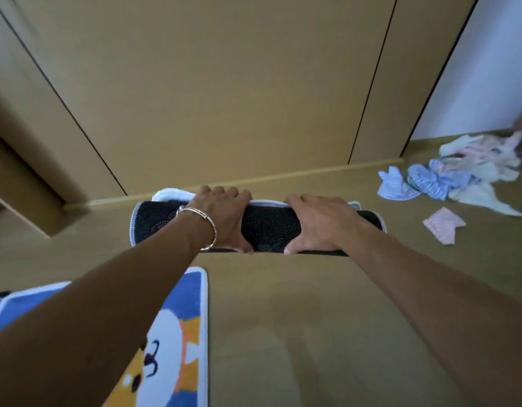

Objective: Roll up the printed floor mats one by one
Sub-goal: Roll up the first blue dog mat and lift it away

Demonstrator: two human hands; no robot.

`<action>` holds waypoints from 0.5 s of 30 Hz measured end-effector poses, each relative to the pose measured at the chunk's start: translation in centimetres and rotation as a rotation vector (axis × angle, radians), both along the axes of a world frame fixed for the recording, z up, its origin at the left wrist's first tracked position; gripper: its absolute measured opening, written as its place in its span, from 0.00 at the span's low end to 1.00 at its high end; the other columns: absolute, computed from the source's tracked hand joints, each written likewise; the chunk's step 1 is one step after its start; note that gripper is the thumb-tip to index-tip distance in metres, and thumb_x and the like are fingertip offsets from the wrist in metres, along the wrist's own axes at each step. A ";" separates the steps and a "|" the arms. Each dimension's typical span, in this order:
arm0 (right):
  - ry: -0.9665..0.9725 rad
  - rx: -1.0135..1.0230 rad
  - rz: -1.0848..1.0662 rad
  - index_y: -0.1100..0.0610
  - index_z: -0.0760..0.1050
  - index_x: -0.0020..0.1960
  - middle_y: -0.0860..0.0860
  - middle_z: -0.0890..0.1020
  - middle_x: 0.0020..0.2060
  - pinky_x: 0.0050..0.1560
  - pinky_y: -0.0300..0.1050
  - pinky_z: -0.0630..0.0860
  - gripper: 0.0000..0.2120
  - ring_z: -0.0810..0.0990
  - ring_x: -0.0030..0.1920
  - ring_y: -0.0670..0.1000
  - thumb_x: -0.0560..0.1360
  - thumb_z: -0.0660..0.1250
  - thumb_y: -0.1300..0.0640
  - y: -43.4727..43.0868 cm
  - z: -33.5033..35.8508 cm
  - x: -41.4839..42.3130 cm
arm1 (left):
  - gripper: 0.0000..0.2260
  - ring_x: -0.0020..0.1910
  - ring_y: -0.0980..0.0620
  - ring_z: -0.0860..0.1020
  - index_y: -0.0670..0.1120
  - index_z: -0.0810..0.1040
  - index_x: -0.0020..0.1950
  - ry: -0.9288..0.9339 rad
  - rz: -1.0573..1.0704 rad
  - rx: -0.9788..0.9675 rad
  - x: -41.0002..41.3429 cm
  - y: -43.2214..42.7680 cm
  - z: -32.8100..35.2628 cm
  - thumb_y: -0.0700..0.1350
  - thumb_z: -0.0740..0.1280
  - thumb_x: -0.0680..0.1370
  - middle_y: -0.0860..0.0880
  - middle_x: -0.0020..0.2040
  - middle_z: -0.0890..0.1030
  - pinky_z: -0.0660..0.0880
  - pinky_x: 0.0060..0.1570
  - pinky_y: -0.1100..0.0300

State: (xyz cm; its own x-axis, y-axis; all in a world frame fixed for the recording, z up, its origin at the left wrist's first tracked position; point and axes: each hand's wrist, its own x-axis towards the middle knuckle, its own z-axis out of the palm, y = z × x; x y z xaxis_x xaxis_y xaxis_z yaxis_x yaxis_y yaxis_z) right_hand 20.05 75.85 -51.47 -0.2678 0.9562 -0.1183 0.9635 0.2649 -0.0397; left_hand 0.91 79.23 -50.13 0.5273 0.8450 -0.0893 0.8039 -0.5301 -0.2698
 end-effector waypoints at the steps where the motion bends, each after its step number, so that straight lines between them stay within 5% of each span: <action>1: -0.004 0.039 -0.009 0.52 0.63 0.65 0.51 0.75 0.56 0.50 0.52 0.69 0.38 0.76 0.57 0.56 0.64 0.70 0.33 0.5 4.2 0.2 | 0.39 0.57 0.45 0.74 0.50 0.67 0.62 -0.003 -0.003 0.034 0.2 0.5 4.2 0.70 0.70 0.59 0.49 0.57 0.75 0.67 0.55 0.52; 6: -0.045 0.165 -0.063 0.53 0.61 0.67 0.52 0.74 0.57 0.58 0.55 0.69 0.37 0.74 0.57 0.56 0.67 0.69 0.34 0.5 21.6 1.4 | 0.40 0.58 0.47 0.73 0.50 0.64 0.65 0.047 -0.093 0.164 1.9 1.2 22.6 0.72 0.67 0.62 0.49 0.58 0.73 0.67 0.56 0.51; 15: -0.118 0.390 -0.219 0.55 0.59 0.69 0.54 0.73 0.60 0.58 0.55 0.70 0.34 0.74 0.59 0.58 0.73 0.63 0.35 -3.6 50.2 10.2 | 0.39 0.56 0.45 0.73 0.48 0.60 0.67 0.096 -0.401 0.457 12.1 0.2 52.8 0.71 0.65 0.66 0.47 0.58 0.72 0.67 0.53 0.51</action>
State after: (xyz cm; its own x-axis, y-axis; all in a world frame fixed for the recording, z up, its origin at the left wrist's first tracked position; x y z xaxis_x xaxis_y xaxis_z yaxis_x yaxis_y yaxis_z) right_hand 30.24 72.22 -1.31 -0.0606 0.9680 0.2437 0.9903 0.0278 0.1359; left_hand 12.99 79.41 2.71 0.8197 0.5463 0.1722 0.5263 -0.5997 -0.6029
